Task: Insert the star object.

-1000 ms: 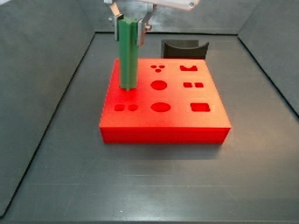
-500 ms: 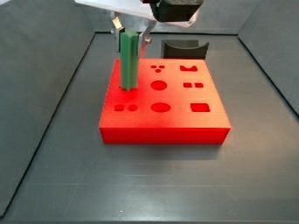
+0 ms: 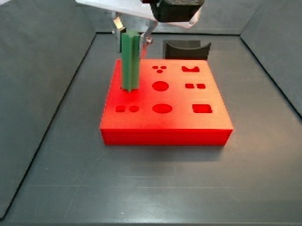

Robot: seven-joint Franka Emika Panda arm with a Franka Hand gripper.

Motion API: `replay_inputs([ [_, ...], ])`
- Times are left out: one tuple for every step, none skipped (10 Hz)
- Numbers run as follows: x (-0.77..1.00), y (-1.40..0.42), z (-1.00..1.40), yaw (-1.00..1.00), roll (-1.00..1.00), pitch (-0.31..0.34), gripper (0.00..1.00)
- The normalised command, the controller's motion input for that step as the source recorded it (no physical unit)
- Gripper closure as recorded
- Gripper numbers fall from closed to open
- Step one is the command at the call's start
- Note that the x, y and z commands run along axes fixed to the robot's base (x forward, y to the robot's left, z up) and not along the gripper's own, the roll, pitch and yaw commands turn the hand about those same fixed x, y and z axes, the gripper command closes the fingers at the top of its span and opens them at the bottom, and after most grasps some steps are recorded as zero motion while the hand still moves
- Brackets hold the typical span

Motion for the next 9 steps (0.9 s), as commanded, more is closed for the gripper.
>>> replay_inputs([
  [0.0, 0.01, 0.0, 0.0, -0.01, 0.0, 1.0],
  [0.0, 0.0, 0.0, 0.0, 0.0, 0.001, 1.0],
  [0.0, 0.0, -0.09, 0.0, 0.0, -0.031, 1.0],
  [0.0, 0.01, -0.32, -0.24, -0.05, -0.019, 1.0],
  [0.01, -0.02, -0.86, -0.25, 0.01, 0.011, 1.0],
  [0.19, 0.01, -1.0, -0.18, -0.04, 0.039, 1.0],
  [0.07, 0.0, -0.85, -0.16, -0.07, 0.127, 1.0],
  [0.04, 0.0, -0.13, -0.04, -0.06, 0.017, 1.0],
  [0.0, 0.0, 0.0, 0.0, 0.0, 0.0, 1.0],
])
